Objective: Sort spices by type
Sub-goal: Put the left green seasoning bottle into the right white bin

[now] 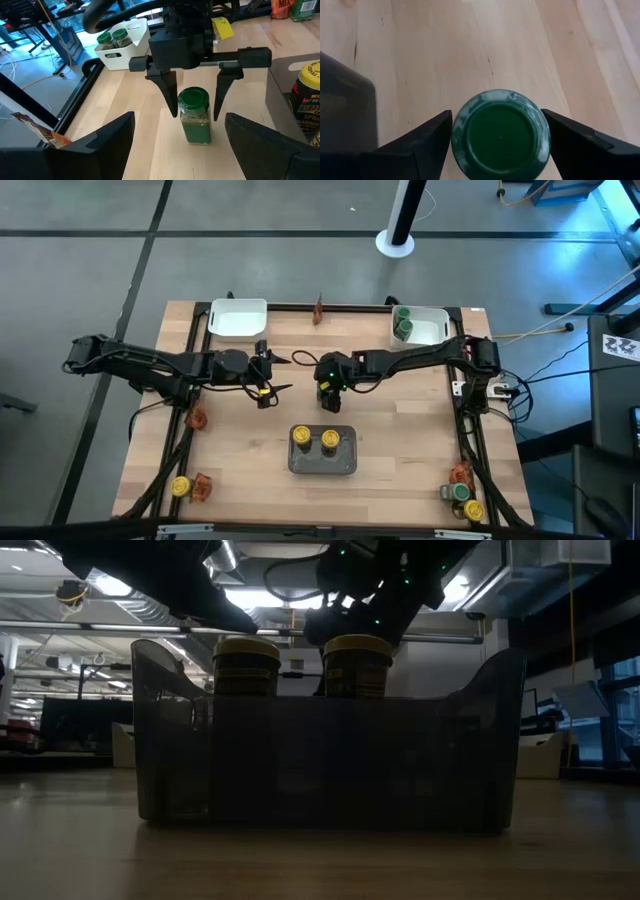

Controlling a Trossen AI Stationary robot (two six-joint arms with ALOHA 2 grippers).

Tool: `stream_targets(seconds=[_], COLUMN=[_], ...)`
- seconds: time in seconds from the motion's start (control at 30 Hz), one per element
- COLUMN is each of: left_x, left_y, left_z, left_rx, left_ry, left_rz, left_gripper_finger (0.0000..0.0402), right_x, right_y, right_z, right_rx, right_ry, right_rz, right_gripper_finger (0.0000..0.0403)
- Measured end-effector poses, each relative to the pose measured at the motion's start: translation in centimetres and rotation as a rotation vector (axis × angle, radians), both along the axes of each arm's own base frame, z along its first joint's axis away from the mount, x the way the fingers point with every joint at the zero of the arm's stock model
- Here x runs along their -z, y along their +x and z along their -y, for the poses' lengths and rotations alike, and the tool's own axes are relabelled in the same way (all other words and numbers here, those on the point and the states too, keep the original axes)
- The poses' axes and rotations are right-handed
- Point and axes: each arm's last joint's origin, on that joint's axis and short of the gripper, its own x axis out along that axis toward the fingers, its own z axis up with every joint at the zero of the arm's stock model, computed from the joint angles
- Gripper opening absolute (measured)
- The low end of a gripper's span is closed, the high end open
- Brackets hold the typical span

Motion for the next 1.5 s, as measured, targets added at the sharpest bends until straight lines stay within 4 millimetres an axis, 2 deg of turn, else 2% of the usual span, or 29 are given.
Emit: stream_targets(seconds=[0.1,0.3,0.67,0.97,1.2,1.5], left_x=[0.0,0.0,0.0,0.0,0.0,0.0], left_y=[0.0,0.0,0.0,0.0,0.0,0.0], left_z=[0.0,0.0,0.0,0.0,0.0,0.0], left_rx=[0.0,0.0,0.0,0.0,-0.001,-0.004], left_ry=[0.0,0.0,0.0,0.0,-0.003,-0.01], left_rz=[0.0,0.0,0.0,0.0,0.0,0.002], left_gripper_finger=[0.0294,0.0294,0.0294,0.0294,0.0294,0.0294], right_x=[0.1,0.1,-0.4,-5.1,-9.3,-13.7], right_y=[-0.1,-0.1,-0.4,-3.2,-6.7,-12.0], right_z=[0.1,0.1,0.1,0.4,0.7,3.3], right_rx=[0.015,0.015,0.025,0.126,0.242,0.459], right_ry=[-0.02,-0.029,-0.027,-0.131,-0.246,-0.307], right_rz=[-0.012,-0.013,-0.019,0.007,0.027,0.055], right_gripper_finger=[0.0274,0.0201,0.0201,0.0201,0.0201,0.0201])
